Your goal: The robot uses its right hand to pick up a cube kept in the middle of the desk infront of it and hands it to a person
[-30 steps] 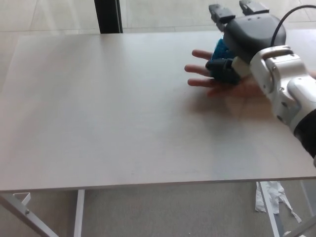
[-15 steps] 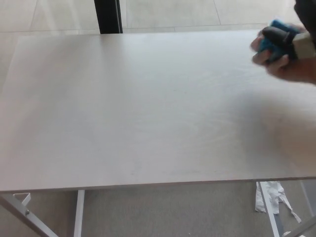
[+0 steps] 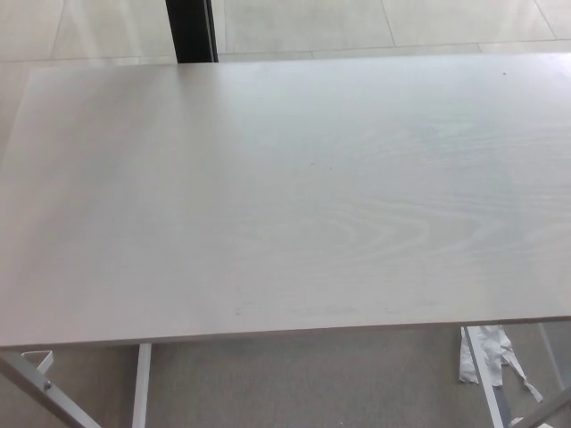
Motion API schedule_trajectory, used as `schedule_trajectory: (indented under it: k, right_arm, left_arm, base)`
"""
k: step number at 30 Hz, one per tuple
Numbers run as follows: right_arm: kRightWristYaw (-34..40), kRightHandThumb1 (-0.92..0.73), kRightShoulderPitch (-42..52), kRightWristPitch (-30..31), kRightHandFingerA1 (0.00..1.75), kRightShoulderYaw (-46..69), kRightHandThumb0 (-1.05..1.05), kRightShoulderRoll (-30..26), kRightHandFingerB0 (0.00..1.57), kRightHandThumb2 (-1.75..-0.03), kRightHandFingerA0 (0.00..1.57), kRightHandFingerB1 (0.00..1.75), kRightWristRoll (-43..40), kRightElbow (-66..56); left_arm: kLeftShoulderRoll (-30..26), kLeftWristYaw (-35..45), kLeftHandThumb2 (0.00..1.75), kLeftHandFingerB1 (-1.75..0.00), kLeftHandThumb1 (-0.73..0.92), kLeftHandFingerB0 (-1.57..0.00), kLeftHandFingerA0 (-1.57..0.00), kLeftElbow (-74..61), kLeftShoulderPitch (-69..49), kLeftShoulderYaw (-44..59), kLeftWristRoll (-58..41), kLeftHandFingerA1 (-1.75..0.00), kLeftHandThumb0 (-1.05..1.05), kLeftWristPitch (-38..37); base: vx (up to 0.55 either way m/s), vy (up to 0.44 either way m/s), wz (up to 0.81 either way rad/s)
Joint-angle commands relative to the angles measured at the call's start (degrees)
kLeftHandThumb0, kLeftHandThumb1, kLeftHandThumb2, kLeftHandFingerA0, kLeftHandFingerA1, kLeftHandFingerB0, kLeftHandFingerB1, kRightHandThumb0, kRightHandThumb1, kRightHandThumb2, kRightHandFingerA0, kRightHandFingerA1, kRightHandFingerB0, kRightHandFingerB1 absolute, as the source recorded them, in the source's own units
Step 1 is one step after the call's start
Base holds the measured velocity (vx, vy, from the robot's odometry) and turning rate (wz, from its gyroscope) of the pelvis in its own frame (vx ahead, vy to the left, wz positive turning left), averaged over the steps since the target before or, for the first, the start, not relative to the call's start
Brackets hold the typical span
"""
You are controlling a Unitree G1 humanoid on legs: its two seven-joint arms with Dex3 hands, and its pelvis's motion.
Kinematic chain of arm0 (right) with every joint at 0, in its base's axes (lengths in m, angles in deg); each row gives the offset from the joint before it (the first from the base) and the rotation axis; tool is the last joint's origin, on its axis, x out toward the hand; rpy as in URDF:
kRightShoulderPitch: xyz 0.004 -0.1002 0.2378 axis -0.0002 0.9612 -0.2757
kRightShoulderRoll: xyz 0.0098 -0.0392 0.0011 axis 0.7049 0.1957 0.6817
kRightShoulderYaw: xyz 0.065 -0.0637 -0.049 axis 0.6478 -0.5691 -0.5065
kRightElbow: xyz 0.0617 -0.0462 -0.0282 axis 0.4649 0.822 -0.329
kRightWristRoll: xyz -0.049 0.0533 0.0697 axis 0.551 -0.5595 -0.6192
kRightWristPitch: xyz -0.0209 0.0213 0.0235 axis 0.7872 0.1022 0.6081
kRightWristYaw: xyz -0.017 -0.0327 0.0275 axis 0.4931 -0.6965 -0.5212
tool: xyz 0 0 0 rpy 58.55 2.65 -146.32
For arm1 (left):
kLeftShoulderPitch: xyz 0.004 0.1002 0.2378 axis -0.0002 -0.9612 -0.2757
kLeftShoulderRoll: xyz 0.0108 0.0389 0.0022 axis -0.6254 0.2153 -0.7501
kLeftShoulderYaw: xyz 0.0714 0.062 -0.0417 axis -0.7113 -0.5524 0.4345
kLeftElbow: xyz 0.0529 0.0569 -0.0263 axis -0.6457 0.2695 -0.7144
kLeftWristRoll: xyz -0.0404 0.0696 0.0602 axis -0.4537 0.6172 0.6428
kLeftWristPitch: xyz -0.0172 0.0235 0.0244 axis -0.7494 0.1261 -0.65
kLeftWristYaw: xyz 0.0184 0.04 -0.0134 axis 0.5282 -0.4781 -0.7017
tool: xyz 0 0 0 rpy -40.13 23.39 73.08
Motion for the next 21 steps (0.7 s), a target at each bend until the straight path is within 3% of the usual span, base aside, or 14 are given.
schedule_trajectory:
  k: [1,21]
  right_arm:
    - [-15.65,-0.64,6.21,4.17,0.30,13.96,-0.81,-5.96,0.08,-1.02,0.02,0.18,-22.60,-18.11]
    - [-16.57,-0.64,6.23,4.87,0.30,14.92,-0.81,-7.54,0.08,-1.02,0.02,0.18,-25.50,-17.53]
  left_arm:
    - [-2.34,-0.24,0.60,-0.44,0.66,-0.61,-0.81,0.85,-2.12,1.66,-1.37,-0.61,-0.67,-1.74]
    - [-2.01,-0.57,0.60,-0.44,0.66,-0.61,-0.81,0.58,-1.23,1.95,-1.11,-0.61,-0.67,-1.69]
  base:
    - [0.00,0.000,0.00]
    - [0.00,0.000,0.00]
